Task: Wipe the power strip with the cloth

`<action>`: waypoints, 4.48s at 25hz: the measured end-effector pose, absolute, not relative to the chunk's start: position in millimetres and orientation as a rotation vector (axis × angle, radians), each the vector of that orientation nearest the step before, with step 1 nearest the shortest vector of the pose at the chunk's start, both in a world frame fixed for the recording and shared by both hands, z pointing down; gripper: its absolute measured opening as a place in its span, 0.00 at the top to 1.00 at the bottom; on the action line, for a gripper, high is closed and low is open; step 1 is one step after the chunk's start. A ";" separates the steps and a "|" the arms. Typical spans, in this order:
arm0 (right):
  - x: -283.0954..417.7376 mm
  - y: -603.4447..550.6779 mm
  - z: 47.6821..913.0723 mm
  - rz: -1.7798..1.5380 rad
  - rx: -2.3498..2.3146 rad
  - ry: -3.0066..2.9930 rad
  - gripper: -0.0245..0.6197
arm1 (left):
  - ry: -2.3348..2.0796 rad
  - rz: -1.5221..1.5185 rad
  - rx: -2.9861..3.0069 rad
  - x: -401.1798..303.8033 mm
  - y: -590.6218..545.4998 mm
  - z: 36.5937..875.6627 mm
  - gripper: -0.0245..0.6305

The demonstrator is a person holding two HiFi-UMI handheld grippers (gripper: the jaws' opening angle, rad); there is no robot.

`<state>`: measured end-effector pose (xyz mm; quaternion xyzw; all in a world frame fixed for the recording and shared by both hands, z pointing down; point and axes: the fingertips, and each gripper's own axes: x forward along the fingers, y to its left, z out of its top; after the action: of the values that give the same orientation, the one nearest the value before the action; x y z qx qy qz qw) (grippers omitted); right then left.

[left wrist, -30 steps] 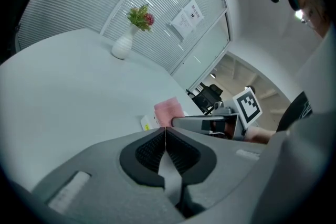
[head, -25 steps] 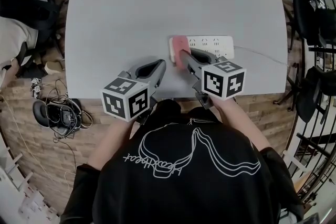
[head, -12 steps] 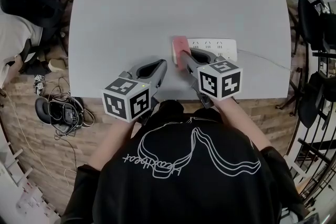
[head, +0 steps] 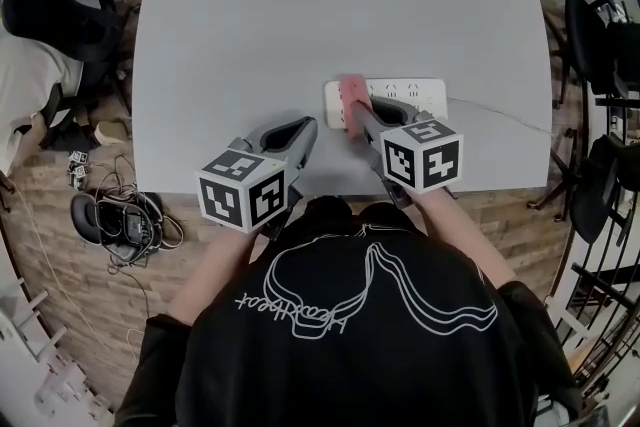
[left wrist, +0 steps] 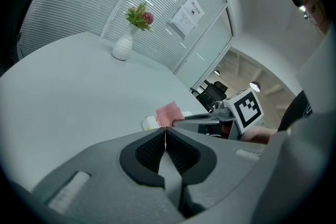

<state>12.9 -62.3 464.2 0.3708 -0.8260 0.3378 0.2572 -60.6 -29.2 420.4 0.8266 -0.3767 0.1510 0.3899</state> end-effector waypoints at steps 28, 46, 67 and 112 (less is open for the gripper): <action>103.0 -73.4 468.1 0.889 1.227 -2.116 0.89 | -0.921 0.412 2.131 -46.1 -32.0 415.2 0.94; 153.9 -73.1 467.7 0.855 1.329 -2.039 0.89 | -0.883 0.408 2.143 -32.2 -37.9 414.9 0.94; 162.8 -73.0 447.5 0.729 1.309 -2.021 0.90 | -0.907 0.367 2.123 -47.7 -30.0 416.5 0.94; -19.4 -63.1 464.8 0.784 0.906 -2.272 0.90 | -1.057 0.318 1.998 -86.2 -9.5 431.1 0.94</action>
<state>-19.4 -63.1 464.8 0.3382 -0.8485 0.2928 0.2826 -86.2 -9.5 431.1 0.7957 -0.4212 0.1267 0.4165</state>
